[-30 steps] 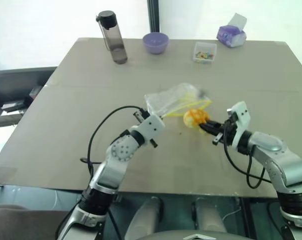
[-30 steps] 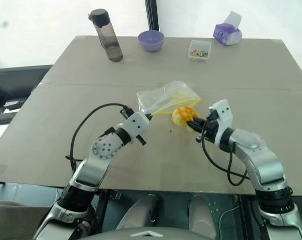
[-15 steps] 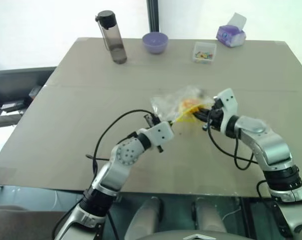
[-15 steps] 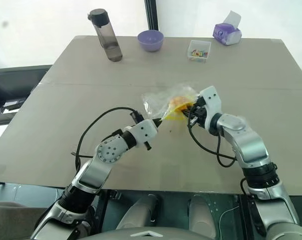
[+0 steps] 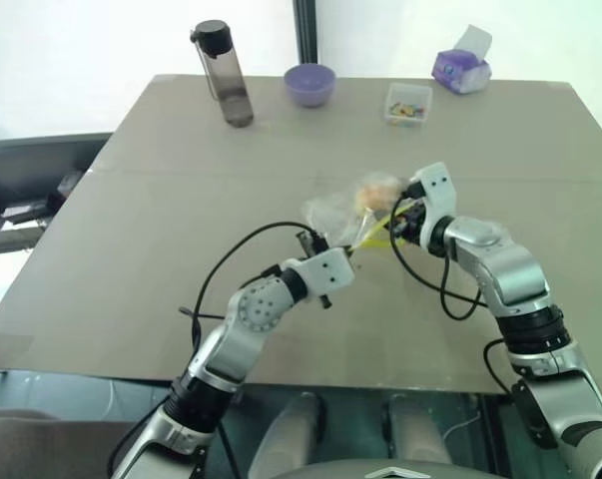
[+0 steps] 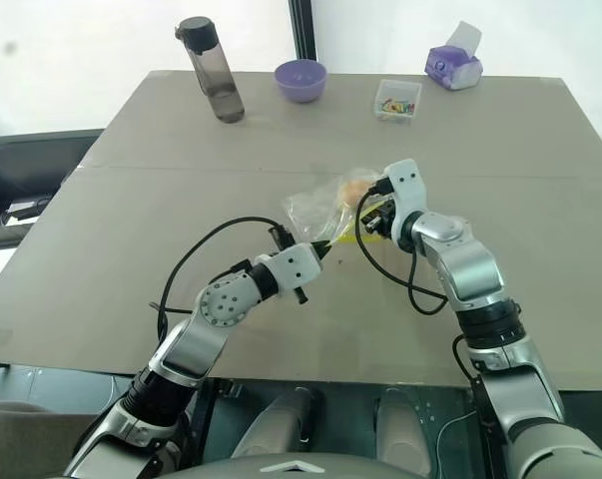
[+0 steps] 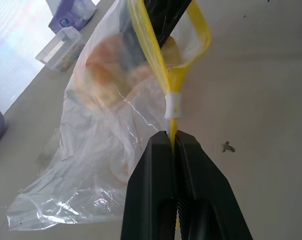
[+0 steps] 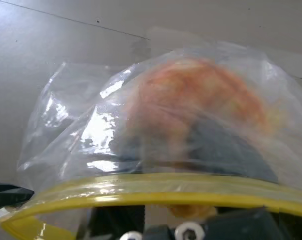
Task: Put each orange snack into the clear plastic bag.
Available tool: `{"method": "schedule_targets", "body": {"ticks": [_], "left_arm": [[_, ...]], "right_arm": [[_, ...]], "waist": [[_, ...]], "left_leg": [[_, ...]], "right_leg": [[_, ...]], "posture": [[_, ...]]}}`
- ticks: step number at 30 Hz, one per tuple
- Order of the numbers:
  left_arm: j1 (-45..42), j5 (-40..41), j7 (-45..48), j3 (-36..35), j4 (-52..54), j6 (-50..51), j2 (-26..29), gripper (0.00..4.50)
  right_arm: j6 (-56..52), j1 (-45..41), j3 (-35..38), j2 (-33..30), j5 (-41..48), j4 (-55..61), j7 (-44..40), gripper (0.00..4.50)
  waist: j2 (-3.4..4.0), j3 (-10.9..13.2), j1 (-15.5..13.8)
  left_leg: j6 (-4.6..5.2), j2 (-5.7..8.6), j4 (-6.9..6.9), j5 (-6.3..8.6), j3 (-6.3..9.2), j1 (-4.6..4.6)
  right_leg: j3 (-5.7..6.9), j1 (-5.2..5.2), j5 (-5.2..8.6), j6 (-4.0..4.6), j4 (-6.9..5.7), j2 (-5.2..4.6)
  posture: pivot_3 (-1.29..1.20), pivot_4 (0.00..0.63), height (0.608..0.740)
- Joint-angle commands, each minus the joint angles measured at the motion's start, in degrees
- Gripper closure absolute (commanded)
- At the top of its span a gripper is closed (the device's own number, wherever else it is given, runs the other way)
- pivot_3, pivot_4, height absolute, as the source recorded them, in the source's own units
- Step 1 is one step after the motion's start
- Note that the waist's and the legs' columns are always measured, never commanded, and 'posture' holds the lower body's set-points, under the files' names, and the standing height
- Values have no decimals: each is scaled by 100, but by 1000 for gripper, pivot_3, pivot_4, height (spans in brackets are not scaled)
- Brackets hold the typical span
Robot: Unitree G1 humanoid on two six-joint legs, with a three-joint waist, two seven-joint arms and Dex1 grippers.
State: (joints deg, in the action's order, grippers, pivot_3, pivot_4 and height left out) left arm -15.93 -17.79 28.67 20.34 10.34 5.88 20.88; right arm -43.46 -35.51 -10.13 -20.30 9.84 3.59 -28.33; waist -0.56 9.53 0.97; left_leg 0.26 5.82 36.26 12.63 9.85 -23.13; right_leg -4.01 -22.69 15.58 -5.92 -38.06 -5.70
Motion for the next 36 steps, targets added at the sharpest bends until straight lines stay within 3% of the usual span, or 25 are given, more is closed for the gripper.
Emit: {"method": "schedule_targets", "body": {"ticks": [1, 2, 8, 16, 22, 29, 31, 36], "left_arm": [[-92, 72, -84, -128, 65, 37, -104, 4500], [-96, 94, -121, -185, 54, 88, -137, 4500], [-93, 183, -187, -378, -18, 227, -196, 4500], [-105, 226, -184, -397, -59, 227, -221, 4500], [-103, 231, -175, -396, -82, 213, -215, 4500], [-122, 237, -150, -372, -100, 197, -200, 4500], [-125, 230, -149, -372, -98, 200, -196, 4500], [-112, 222, -147, -368, -62, 220, -186, 4500]], "right_arm": [[17, 15, -42, -199, 138, 599, -364, 978], [60, 108, -105, -346, 149, 733, -542, 535], [1062, 973, -74, -1549, 173, 1394, -1697, 535], [2268, 1469, 207, -2615, -433, 906, -1963, 535], [2612, 1374, 192, -2669, -825, 544, -1742, 535], [3292, 835, -96, -2174, -1635, -114, -1151, 535], [3472, 777, -155, -2124, -1809, -245, -1097, 761], [3679, 847, -253, -2029, -1956, -318, -1189, 2982]], "waist": [[0, 0, -4], [0, 0, -5], [-1, 0, -28], [-2, 0, -29], [-1, 0, -17], [-1, 0, -20], [-1, 0, -30], [-1, 0, -27]], "left_leg": [[0, 0, 0, 0, 0, 0], [1, 1, 0, 0, 0, -3], [2, 5, 11, 1, 8, -27], [2, 4, 16, 1, 5, -27], [-2, 2, 17, -2, 5, -29], [-9, 2, 17, -6, 4, -29], [-9, 3, 18, -6, 4, -33], [-9, 6, 22, -6, 6, -37]], "right_leg": [[0, -1, 0, 0, 0, 0], [0, -2, 0, 0, 0, -1], [16, -10, 0, -1, 7, -6], [16, -12, 0, -1, 4, -5], [15, -12, 0, -1, 2, -4], [15, -13, -1, -2, 2, -3], [15, -13, -1, -2, 6, -4], [15, -15, -1, -2, 5, -7]], "posture": [[0, 150, 739], [0, 150, 739], [0, 150, 739], [0, 150, 739], [0, 150, 739], [0, 150, 739], [0, 150, 739], [0, 150, 739]]}}
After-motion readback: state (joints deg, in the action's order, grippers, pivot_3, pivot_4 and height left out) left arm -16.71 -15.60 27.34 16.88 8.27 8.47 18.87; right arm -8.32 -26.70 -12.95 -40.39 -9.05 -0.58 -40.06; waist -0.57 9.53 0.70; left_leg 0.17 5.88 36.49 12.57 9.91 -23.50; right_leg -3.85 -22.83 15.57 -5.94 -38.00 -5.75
